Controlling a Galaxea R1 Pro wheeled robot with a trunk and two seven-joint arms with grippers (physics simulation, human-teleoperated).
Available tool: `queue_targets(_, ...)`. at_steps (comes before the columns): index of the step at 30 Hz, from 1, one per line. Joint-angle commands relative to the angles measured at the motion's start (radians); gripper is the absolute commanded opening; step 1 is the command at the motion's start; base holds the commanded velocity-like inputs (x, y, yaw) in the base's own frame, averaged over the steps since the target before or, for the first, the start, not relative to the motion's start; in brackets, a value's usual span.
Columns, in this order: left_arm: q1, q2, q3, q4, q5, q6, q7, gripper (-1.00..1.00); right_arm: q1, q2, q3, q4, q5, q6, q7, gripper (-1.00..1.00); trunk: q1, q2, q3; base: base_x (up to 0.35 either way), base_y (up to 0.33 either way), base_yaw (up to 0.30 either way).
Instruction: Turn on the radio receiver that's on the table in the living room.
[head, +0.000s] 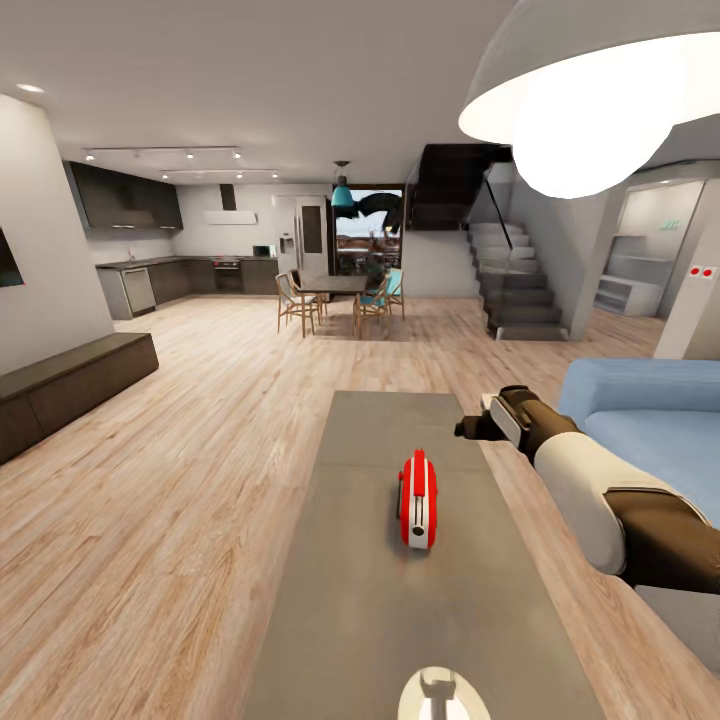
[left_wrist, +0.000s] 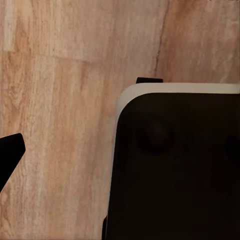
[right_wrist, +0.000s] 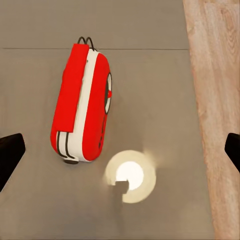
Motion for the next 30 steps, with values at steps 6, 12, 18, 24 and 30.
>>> queue_targets(6, 0.0, -0.008, 0.001, 0.0, 0.002, 0.002, 0.0, 1.0, 0.0, 0.005, -0.001, 0.0, -0.003, 0.0, 0.0, 1.0, 0.0, 0.0, 0.0, 0.0, 0.0, 0.0)
queue_targets(12, 0.0, -0.039, -0.003, -0.002, 0.0, 0.004, -0.001, 1.0, 0.0, 0.007, -0.001, 0.001, -0.005, 0.0, 0.001, 1.0, 0.0, 0.0, 0.0, 0.0, 0.0, 0.0)
queue_targets(18, 0.0, -0.041, -0.007, -0.088, -0.005, 0.001, 0.003, 1.0, 0.0, 0.007, -0.001, 0.001, -0.005, 0.001, 0.001, 1.0, 0.0, 0.0, 0.0, 0.0, 0.0, 0.0)
queue_targets(24, 0.0, -0.037, -0.008, -0.215, -0.009, 0.001, 0.007, 1.0, 0.0, 0.007, -0.001, 0.002, -0.005, 0.001, 0.001, 1.0, 0.0, 0.0, 0.0, 0.0, 0.0, 0.0)
queue_targets(30, 0.0, -0.044, -0.009, -0.26, -0.007, -0.004, 0.0, 1.0, 0.0, 0.007, 0.0, 0.002, -0.005, 0.001, 0.001, 1.0, 0.0, 0.0, 0.0, 0.0, 0.0, 0.0)
